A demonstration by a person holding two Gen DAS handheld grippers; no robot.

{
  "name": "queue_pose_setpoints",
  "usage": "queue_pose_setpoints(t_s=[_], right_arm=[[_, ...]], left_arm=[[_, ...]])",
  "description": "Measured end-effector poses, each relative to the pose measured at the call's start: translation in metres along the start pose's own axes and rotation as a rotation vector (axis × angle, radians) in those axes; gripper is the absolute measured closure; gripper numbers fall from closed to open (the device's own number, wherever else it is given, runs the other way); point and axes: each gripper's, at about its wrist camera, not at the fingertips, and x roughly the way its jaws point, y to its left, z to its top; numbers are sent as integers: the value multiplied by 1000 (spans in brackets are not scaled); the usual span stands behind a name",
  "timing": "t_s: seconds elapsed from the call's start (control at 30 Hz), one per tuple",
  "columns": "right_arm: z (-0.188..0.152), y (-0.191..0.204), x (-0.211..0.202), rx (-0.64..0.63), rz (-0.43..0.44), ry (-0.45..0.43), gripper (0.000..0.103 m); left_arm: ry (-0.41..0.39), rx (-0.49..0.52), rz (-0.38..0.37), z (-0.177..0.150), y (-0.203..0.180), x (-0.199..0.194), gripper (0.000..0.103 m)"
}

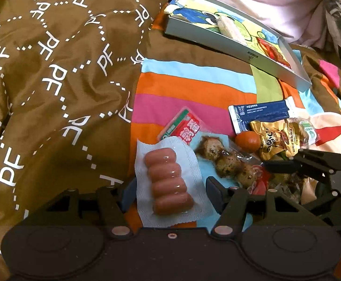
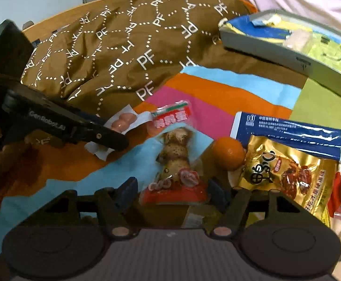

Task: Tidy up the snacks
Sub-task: 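Close the left gripper on the sausage pack while the right gripper grasps the quail-egg pack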

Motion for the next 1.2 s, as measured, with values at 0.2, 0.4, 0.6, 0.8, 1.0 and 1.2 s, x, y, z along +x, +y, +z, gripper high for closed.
queue_pose_setpoints(t_s=[0.2,0.4,0.6,0.8,1.0,1.2], right_arm=[[5,5,22,20,-91,-53,29],[4,3,28,27,-92,-59,34],[5,19,27,-35,-128,-40,48],[7,28,28,-79,-174,5,50],[1,46,24,-188,-269,-12,53],[-13,74,28,-442,-440,-49,54]], left_arm=[[-9,35,34,-3,-7,1,39],[-18,38,38,-4,-7,2,39],[-25,46,44,-5,-8,2,40],[-23,45,36,-4,-8,2,40],[-37,35,35,-4,-10,1,44],[-41,61,52,-5,-15,4,45]])
